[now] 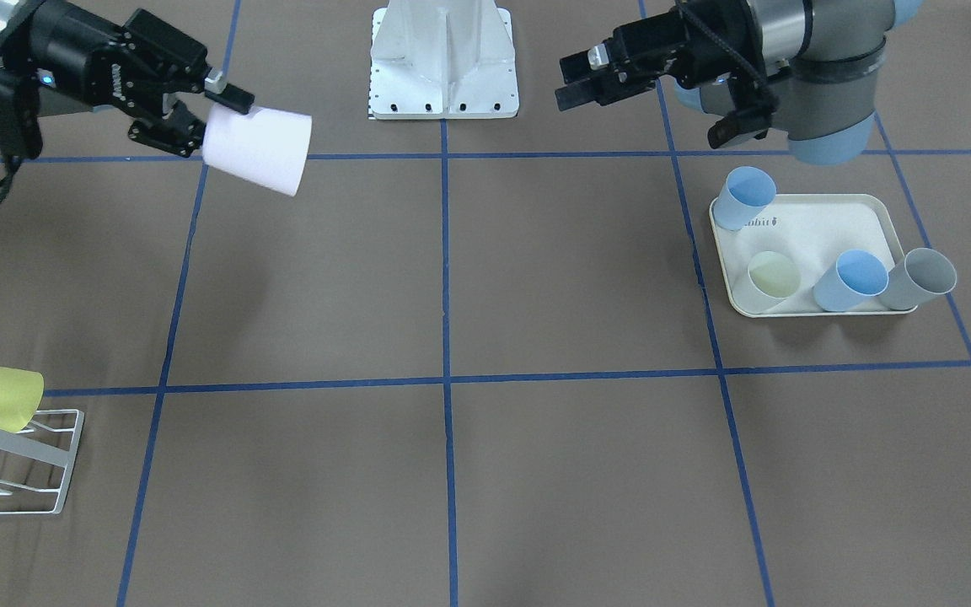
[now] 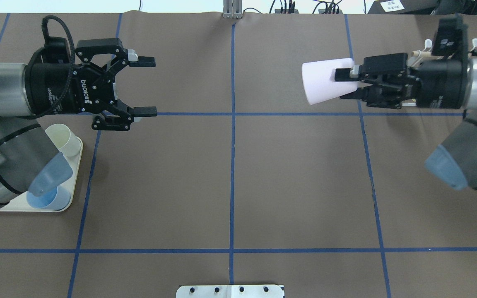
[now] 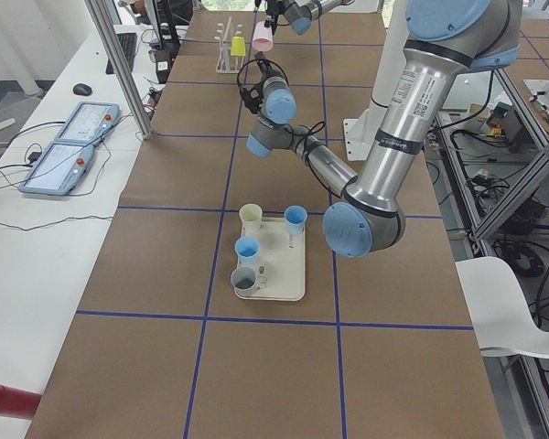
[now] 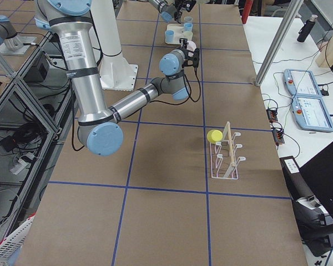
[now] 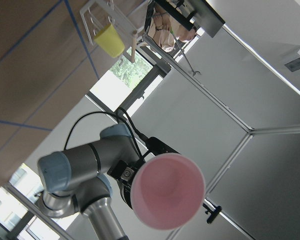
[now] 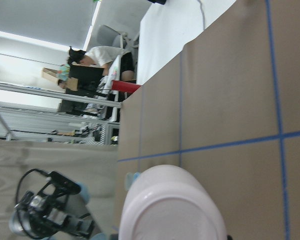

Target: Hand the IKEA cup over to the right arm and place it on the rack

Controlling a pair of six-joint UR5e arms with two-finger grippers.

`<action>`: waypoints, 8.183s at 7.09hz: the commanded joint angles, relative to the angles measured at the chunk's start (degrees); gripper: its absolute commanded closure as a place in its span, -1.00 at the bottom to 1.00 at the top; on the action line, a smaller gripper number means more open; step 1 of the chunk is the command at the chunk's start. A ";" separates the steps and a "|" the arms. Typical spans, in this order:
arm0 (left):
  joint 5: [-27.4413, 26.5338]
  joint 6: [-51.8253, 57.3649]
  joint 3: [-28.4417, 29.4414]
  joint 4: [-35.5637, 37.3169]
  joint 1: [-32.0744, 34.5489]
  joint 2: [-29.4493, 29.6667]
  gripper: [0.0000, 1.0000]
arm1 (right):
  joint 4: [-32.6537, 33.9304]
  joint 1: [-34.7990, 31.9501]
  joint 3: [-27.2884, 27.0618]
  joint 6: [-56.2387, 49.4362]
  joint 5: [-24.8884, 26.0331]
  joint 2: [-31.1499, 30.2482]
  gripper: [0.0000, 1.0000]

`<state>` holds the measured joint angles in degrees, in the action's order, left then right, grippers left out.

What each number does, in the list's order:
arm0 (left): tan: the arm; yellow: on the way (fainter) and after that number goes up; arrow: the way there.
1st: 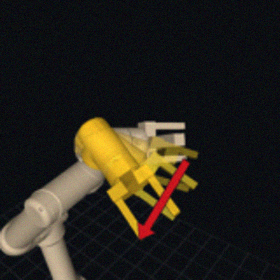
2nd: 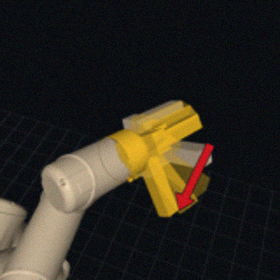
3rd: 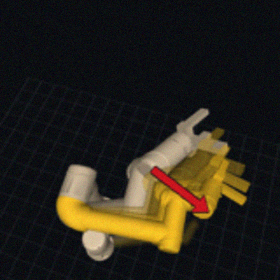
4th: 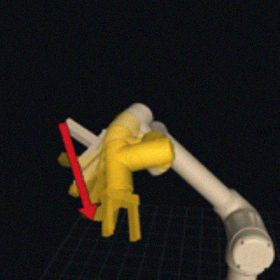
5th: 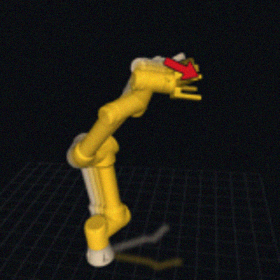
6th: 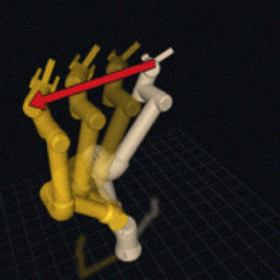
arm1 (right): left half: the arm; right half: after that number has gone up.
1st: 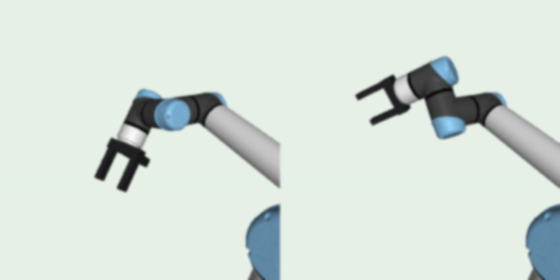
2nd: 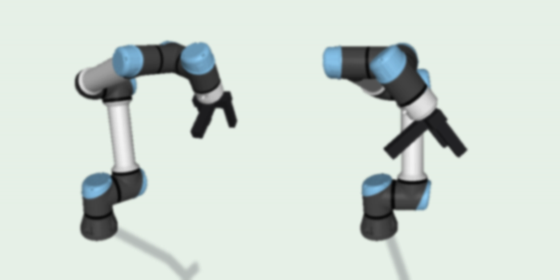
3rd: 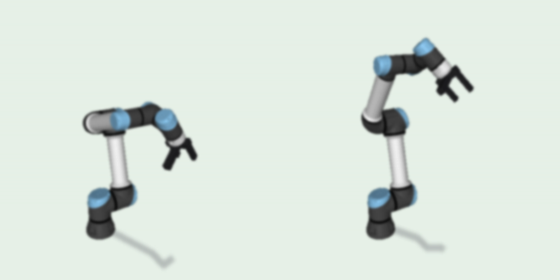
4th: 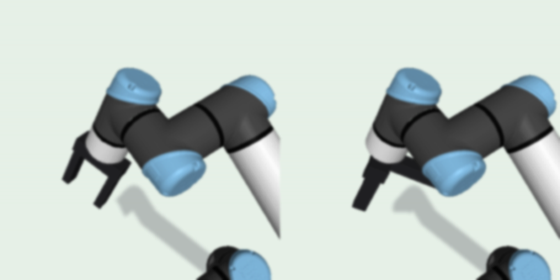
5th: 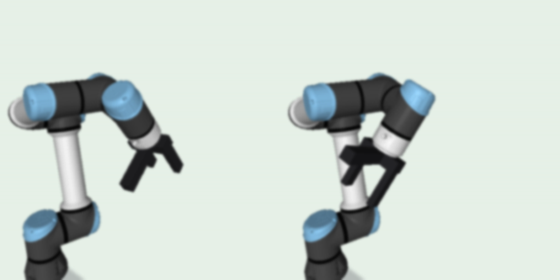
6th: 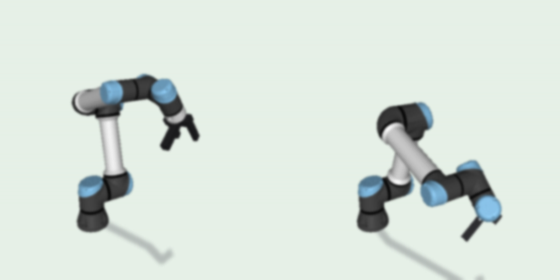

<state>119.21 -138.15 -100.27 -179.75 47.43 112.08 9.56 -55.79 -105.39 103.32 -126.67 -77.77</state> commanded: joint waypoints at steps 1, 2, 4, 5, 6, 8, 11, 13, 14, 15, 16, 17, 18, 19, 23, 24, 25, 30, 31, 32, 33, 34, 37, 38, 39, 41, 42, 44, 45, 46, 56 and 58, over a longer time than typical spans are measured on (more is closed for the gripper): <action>1.90 16.59 -0.10 11.30 3.54 -4.21 -0.99 | 15.95 -12.72 -0.25 -17.69 -10.58 -3.41 1.00; 1.90 22.08 -0.19 15.01 4.42 -5.11 -0.99 | 20.37 -15.12 -0.34 -26.41 -11.49 -5.96 1.00; 2.51 28.07 -0.28 21.16 7.92 -5.12 -0.99 | 31.42 -19.77 -0.43 -46.87 -11.23 -9.15 1.00; 2.69 32.11 -0.28 23.81 8.90 -5.12 -0.99 | 39.06 -22.15 -0.69 -57.51 -11.23 -9.15 1.00; 2.96 34.85 -0.37 27.49 10.74 -5.12 -0.99 | 45.92 -23.04 -0.70 -67.36 -10.19 -9.06 1.00; 4.45 42.67 -0.80 34.00 12.86 -5.12 -0.99 | 59.81 -24.46 -0.52 -80.69 -7.81 -8.45 1.00; 4.19 42.61 -1.25 34.20 12.69 -5.38 -0.99 | 64.89 -21.83 2.54 -81.52 -0.62 -5.64 1.00; 4.01 42.70 -1.33 34.20 12.69 -5.47 -0.99 | 64.54 -21.56 4.49 -81.52 -0.69 -5.55 1.00; 4.01 42.61 -1.33 34.20 12.69 -5.47 -0.99 | 64.88 -21.12 5.10 -81.43 -0.60 -4.41 1.00; 4.01 42.61 -1.33 34.20 12.69 -5.47 -0.99 | 64.36 -20.60 6.93 -81.43 -0.68 -3.97 1.00; 4.01 42.61 -1.59 34.20 12.69 -5.47 -0.99 | 64.19 -20.33 7.82 -81.52 -0.68 -3.88 1.00; 4.01 42.61 -1.77 34.20 12.69 -5.47 -0.99 | 64.18 -20.07 7.83 -81.43 -0.68 -3.88 1.00; 3.93 42.61 -1.77 34.20 12.69 -5.47 -0.99 | 64.10 -19.63 8.70 -81.43 -0.68 -3.61 1.00; 3.93 42.61 -1.77 34.20 12.69 -5.47 -0.99 | 64.18 -19.62 10.01 -81.52 -0.60 -2.39 1.00; 3.75 42.61 -1.77 34.20 12.43 -5.39 -0.99 | 64.10 -19.27 11.61 -81.52 -0.60 -1.85 1.00; 3.75 42.61 -1.77 34.20 12.43 -5.38 -0.99 | 64.10 -19.10 11.78 -81.52 -0.60 -1.85 1.00; 3.66 42.52 -1.77 34.20 12.34 -5.38 -0.99 | 64.18 -19.01 11.96 -81.52 -0.51 -1.85 1.00; 3.66 42.17 -1.77 34.20 12.25 -5.21 -0.99 | 64.18 -18.66 12.14 -81.43 0.28 -1.68 1.00; 3.66 42.08 -2.12 34.20 12.34 -5.21 -0.99 | 64.18 -18.57 12.14 -81.43 0.89 -1.33 1.00; 3.66 42.00 -2.21 34.20 12.34 -5.30 -0.99 | 64.27 -18.39 12.22 -81.43 1.07 -1.33 1.00; 3.66 42.00 -2.47 34.20 12.34 -5.30 -0.99 | 64.27 -18.39 12.22 -81.43 1.07 -1.33 1.00; 3.66 42.00 -2.48 34.20 12.34 -5.30 -0.99 | 64.27 -18.39 12.22 -81.43 1.07 -1.33 1.00; 3.66 42.00 -2.48 34.20 12.34 -5.30 -0.99 | 64.79 -19.18 10.21 -81.34 0.37 -1.41 1.00; 3.66 42.00 -2.48 34.20 12.25 -5.30 -0.99 | 64.80 -19.27 10.29 -81.34 0.54 -1.50 1.00; 3.66 42.00 -2.48 34.20 12.25 -5.30 -0.99 | 64.80 -19.27 10.55 -81.26 0.81 -1.59 1.00; 3.66 41.91 -2.48 34.20 12.25 -5.30 -0.99 | 64.80 -19.27 10.64 -81.43 0.99 -1.85 1.00; 3.66 41.91 -2.48 34.20 12.25 -5.30 -0.99 | 64.97 -19.18 10.73 -81.43 2.55 -1.59 1.00; 3.66 41.91 -2.48 34.20 12.16 -5.30 -0.99 | 65.24 -18.84 10.90 -81.08 3.88 -1.50 1.00; 3.66 41.82 -2.48 34.20 12.16 -5.30 -0.99 | 66.28 -18.14 10.82 -80.91 5.45 -1.33 1.00; 3.66 41.82 -2.65 34.20 12.16 -5.30 -0.99 | 66.38 -17.78 10.90 -80.73 5.64 -1.33 1.00; 4.10 41.29 -3.35 34.29 12.51 -5.56 -0.99 | 68.49 -16.28 11.00 -80.29 5.21 0.96 -1.00; 4.19 48.96 -3.70 34.99 12.60 -8.53 -0.99 | 67.88 -16.02 10.03 -74.08 3.80 1.05 -1.00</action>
<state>123.32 -94.15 -103.70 -145.28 59.90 105.34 77.75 -71.98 -94.85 25.96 -122.28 -76.79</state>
